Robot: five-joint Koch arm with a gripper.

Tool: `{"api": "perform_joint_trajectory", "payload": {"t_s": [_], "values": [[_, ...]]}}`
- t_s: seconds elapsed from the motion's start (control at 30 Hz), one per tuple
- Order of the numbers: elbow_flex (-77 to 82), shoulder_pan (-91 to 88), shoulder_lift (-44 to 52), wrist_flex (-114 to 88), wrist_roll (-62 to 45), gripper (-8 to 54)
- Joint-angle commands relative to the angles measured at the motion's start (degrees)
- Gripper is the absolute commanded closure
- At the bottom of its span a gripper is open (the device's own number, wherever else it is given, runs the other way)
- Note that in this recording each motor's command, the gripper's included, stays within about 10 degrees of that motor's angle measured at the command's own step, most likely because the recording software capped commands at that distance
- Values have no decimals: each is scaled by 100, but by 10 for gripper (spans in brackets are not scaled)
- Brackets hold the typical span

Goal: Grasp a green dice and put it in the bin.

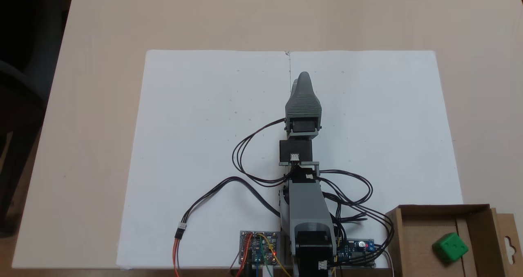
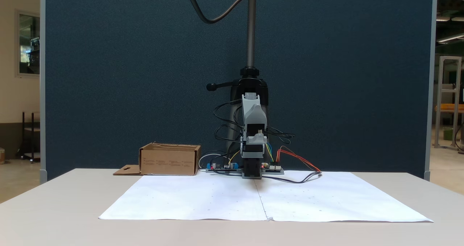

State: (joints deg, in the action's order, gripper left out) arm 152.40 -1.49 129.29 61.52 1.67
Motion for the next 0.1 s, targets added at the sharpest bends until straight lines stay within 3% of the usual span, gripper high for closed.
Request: {"api": "perform_joint_trajectory", "payload": {"t_s": [0.0, 0.07], "values": [[1000, -88, 650, 1000, -360, 4], [1000, -88, 650, 1000, -387, 4]]}}
